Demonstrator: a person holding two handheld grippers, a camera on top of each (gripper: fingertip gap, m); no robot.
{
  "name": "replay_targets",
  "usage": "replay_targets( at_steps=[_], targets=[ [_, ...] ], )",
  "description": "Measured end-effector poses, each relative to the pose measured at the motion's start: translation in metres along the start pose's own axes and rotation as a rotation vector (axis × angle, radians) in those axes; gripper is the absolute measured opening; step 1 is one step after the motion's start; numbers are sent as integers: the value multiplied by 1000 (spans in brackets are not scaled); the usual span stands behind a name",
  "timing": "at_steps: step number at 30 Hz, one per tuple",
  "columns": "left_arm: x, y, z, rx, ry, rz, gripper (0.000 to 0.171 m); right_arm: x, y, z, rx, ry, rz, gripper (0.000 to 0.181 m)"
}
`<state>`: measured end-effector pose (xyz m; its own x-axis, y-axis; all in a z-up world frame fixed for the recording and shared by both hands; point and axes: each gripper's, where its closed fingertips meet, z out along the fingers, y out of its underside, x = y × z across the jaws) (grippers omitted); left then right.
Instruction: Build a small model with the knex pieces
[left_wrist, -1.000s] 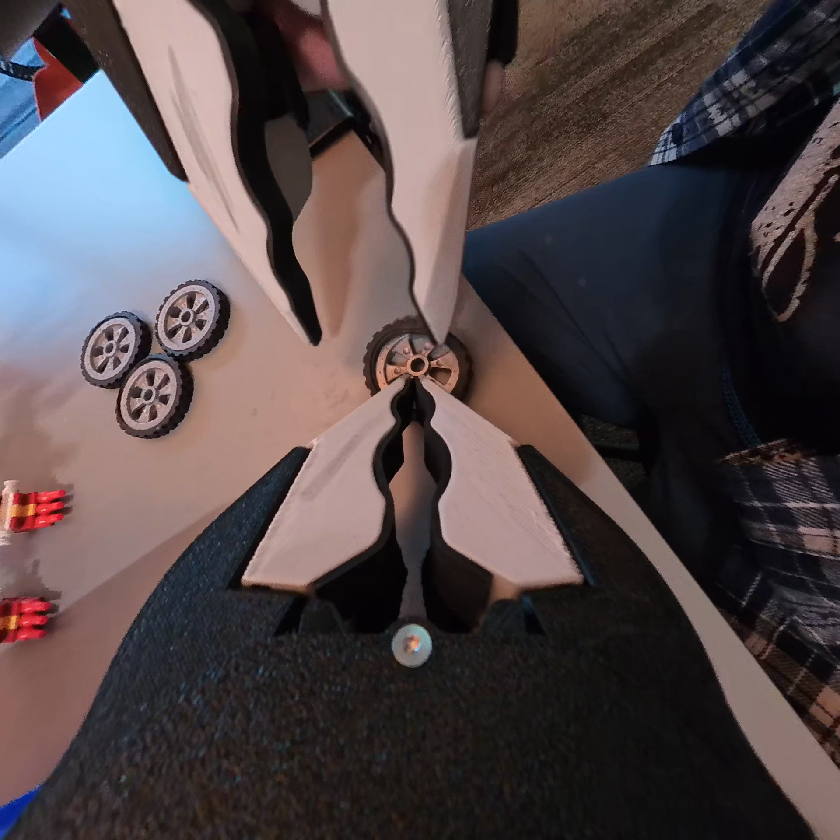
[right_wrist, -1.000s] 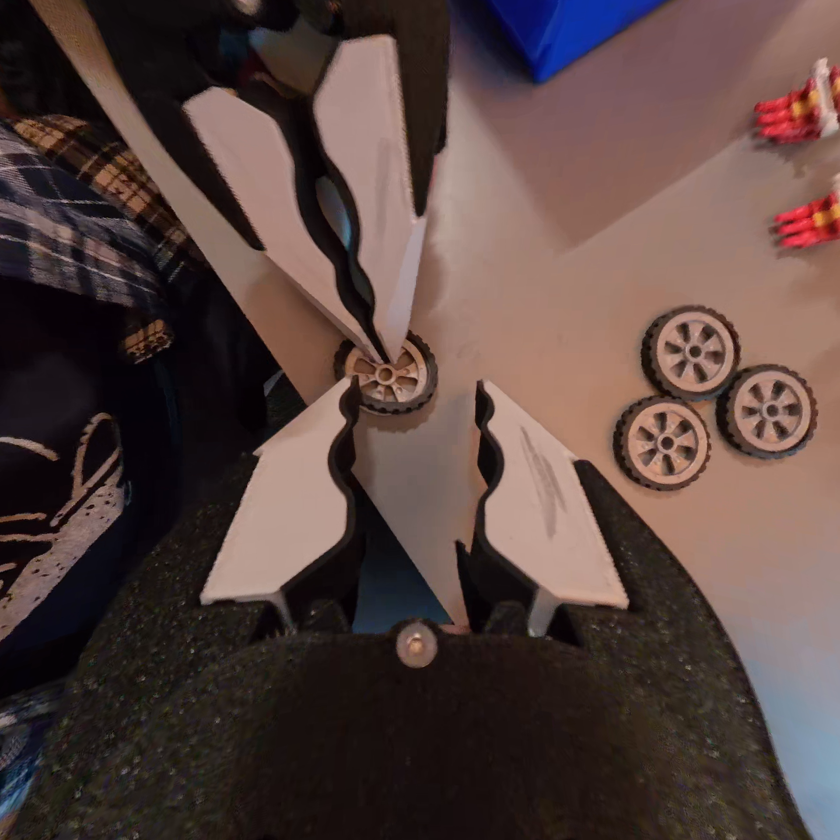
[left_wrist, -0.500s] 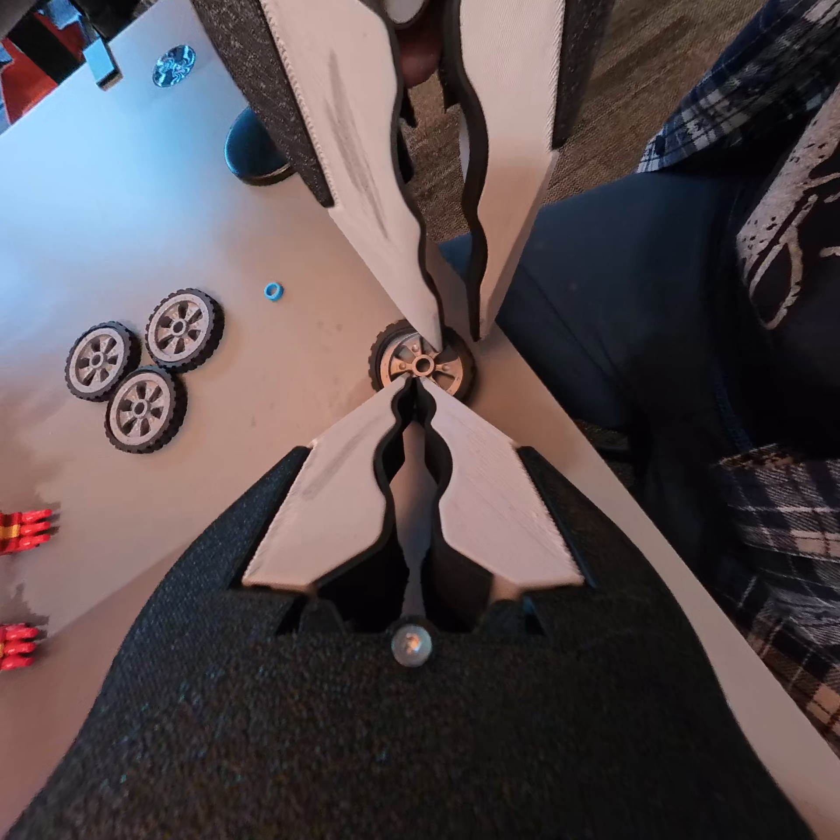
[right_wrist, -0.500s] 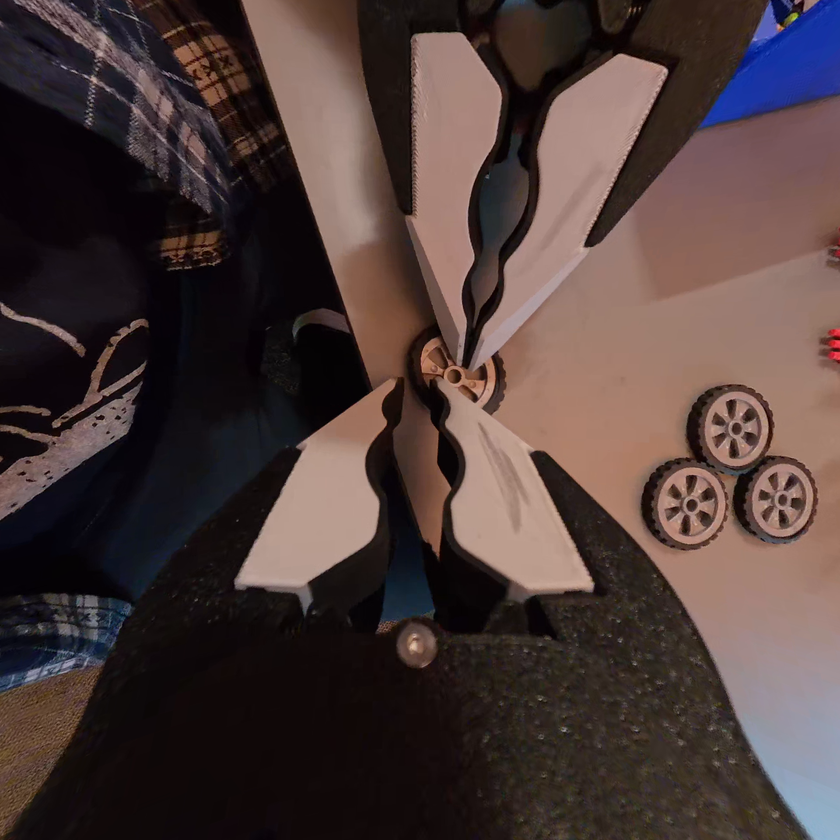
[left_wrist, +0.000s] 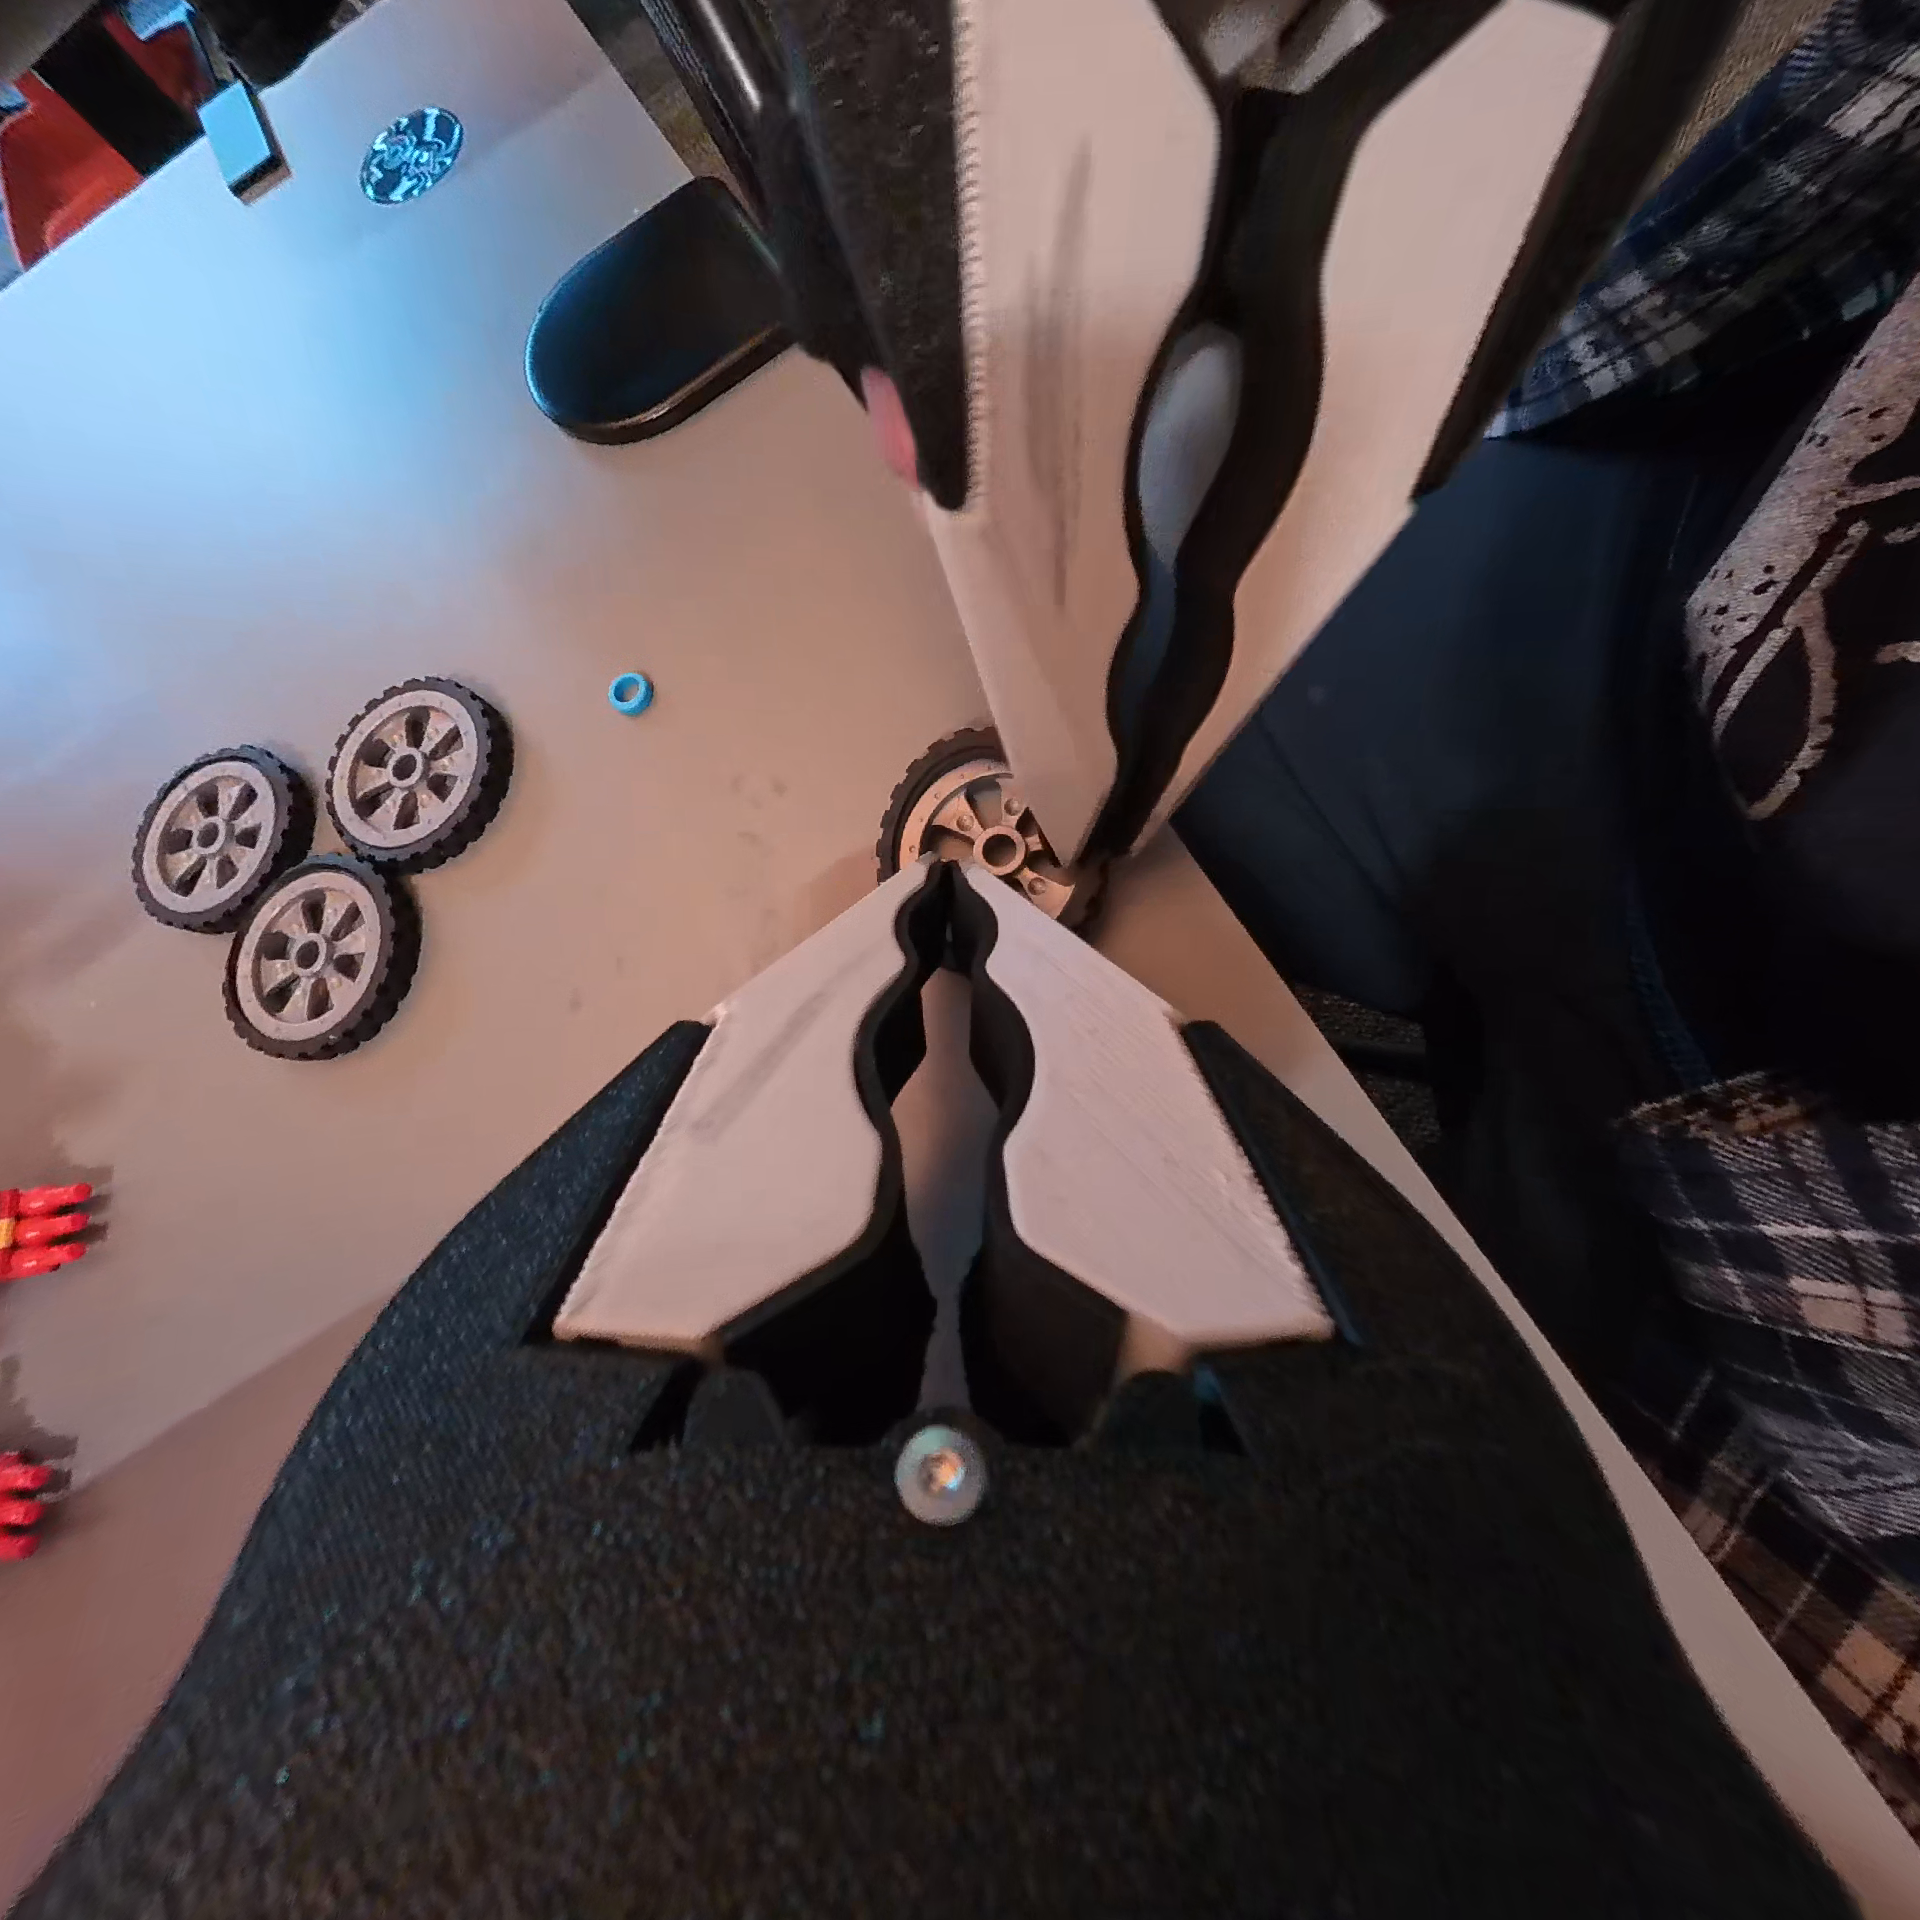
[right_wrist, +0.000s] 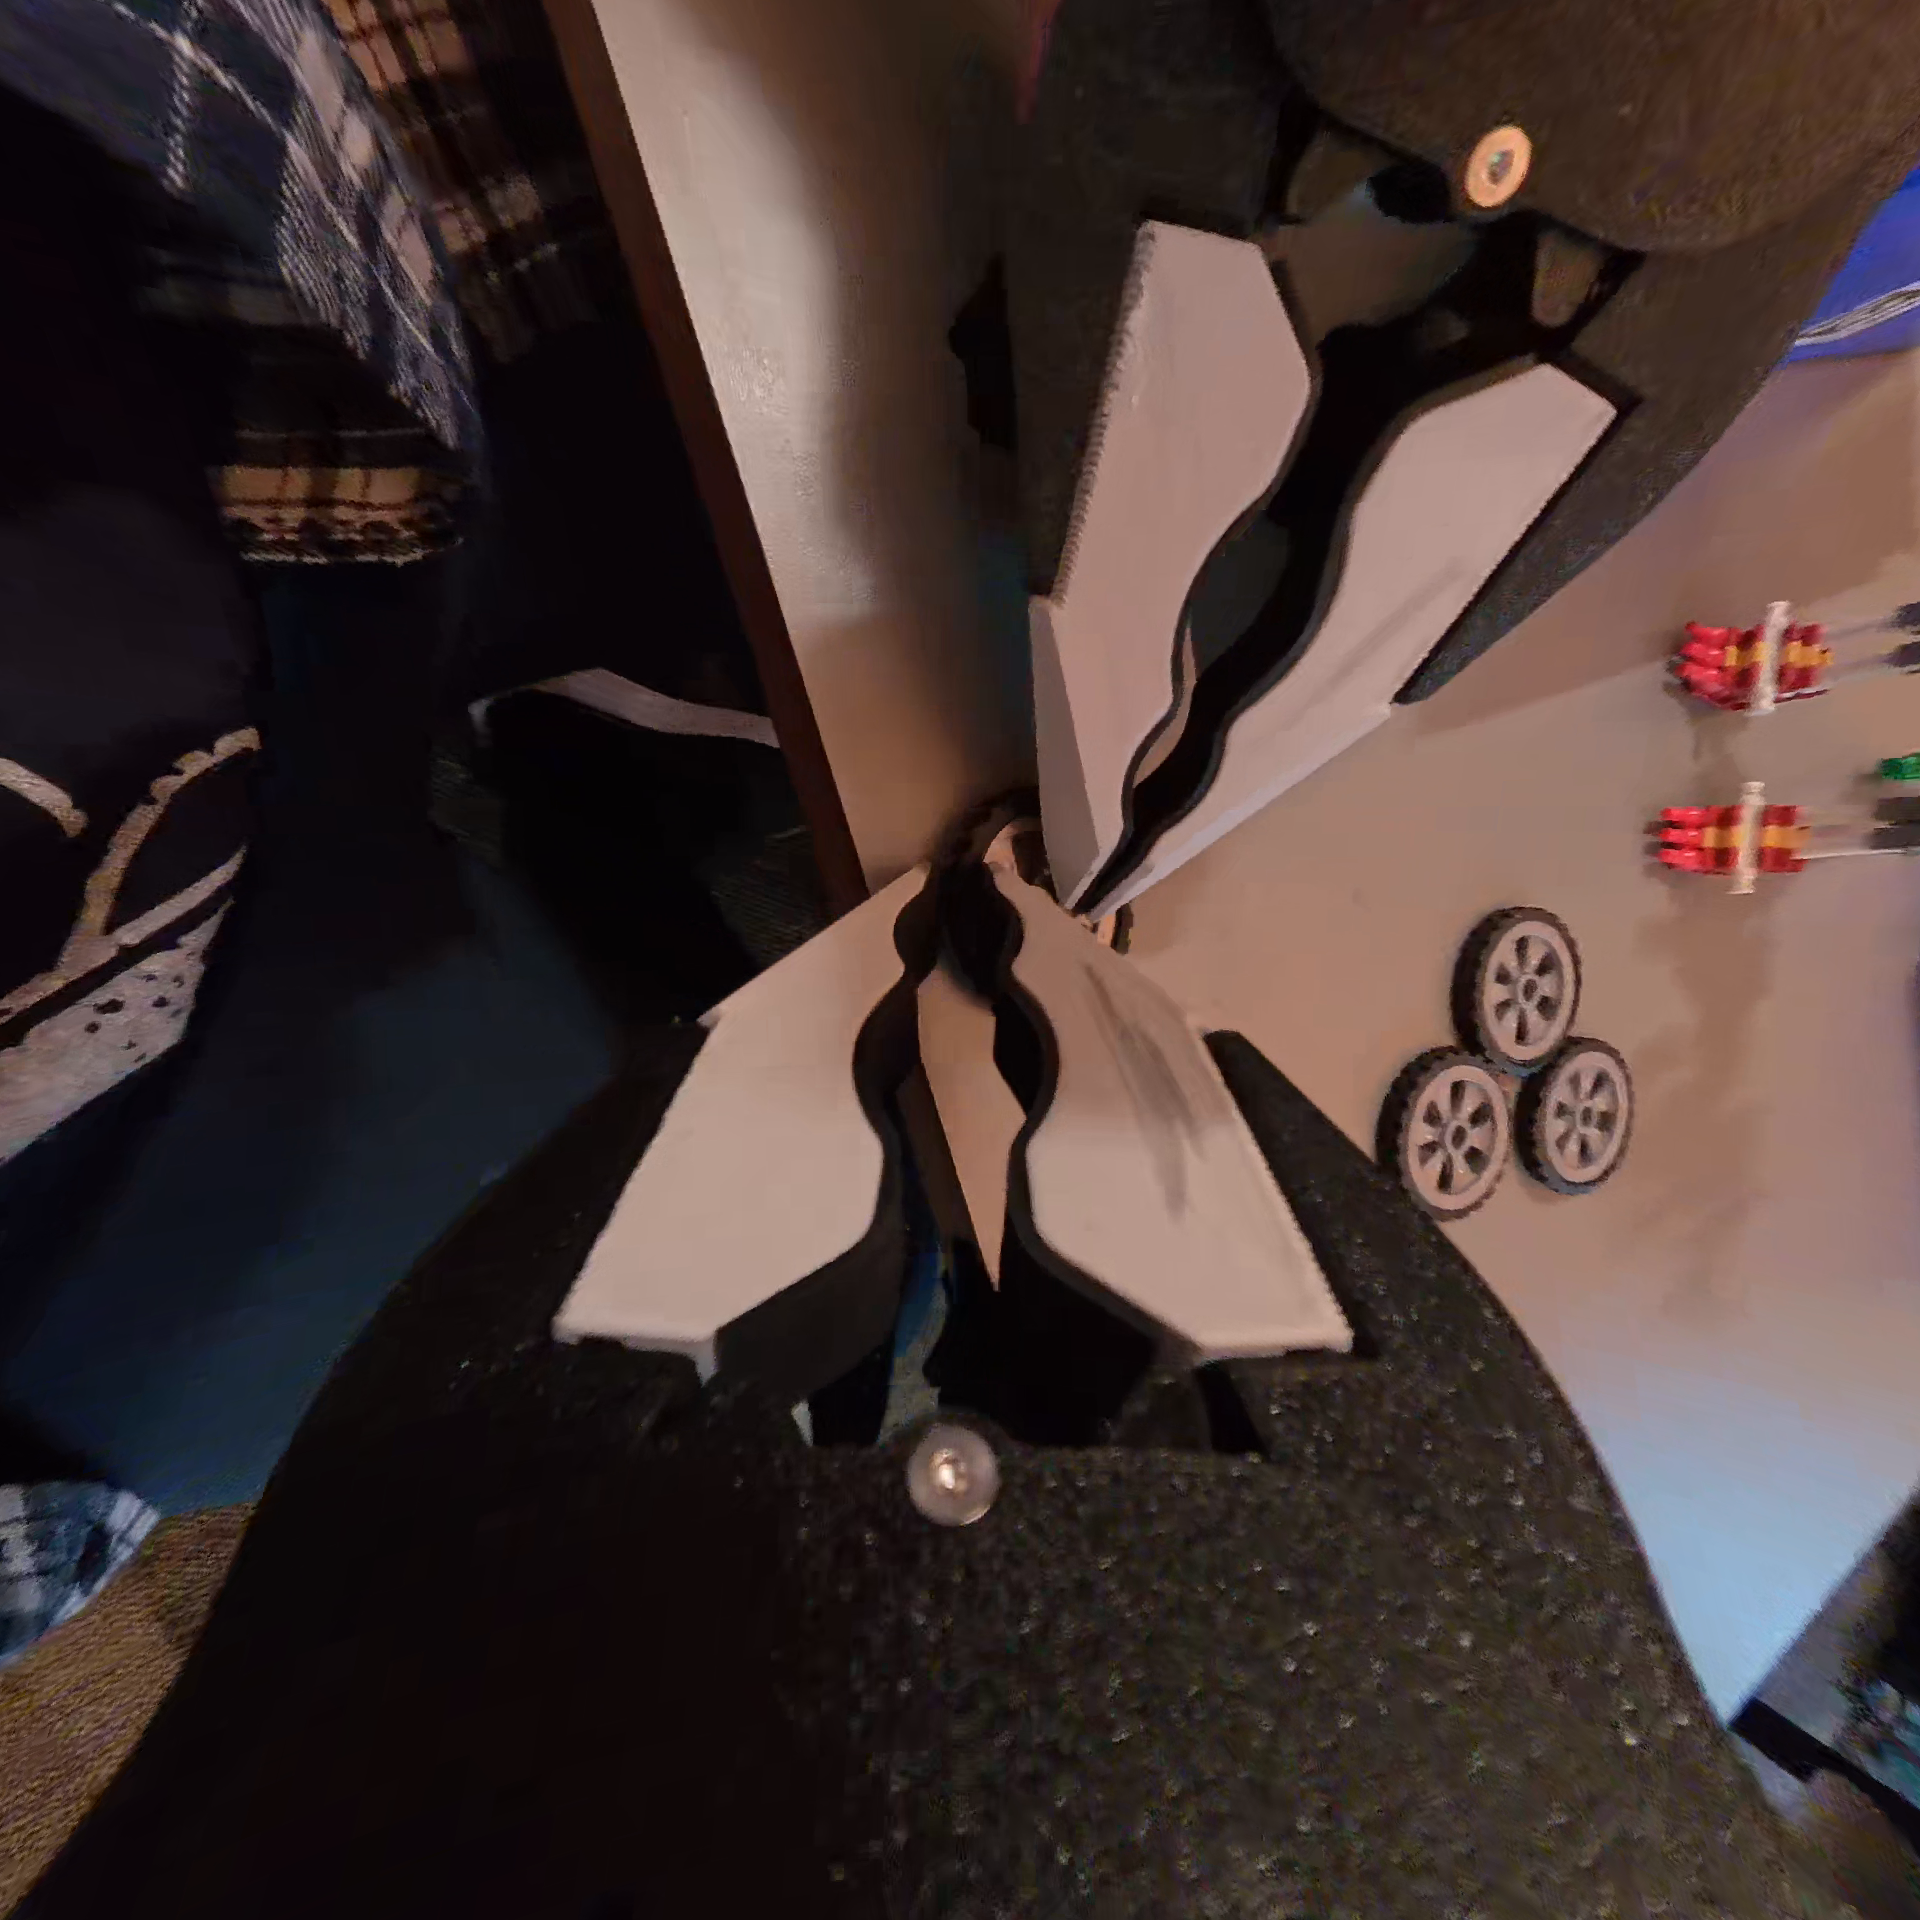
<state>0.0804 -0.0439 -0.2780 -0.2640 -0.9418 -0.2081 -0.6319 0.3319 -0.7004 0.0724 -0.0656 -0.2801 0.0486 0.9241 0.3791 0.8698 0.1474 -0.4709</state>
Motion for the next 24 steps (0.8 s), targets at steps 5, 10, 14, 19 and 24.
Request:
replay_targets(
  at_steps=[5, 10, 14, 19, 24],
  targets=[
    [0, 0, 0, 0, 0, -7, 0, -3, 1, 1, -50, 84, -65, 11],
    [1, -1, 1, 3, 2, -5, 0, -4, 1, 1, -107, 163, -145, 10],
    [0, -1, 1, 4, -8, -3, 0, -3, -1, 1, -24, 75, 28, 12],
    [-2, -1, 1, 6, 6, -26, 0, 4, -3, 4, 37, 95, 158, 6],
    [-2, -1, 1, 5, -5, -17, 0, 0, -12, 2, 79, 87, 148, 3]
  ],
)
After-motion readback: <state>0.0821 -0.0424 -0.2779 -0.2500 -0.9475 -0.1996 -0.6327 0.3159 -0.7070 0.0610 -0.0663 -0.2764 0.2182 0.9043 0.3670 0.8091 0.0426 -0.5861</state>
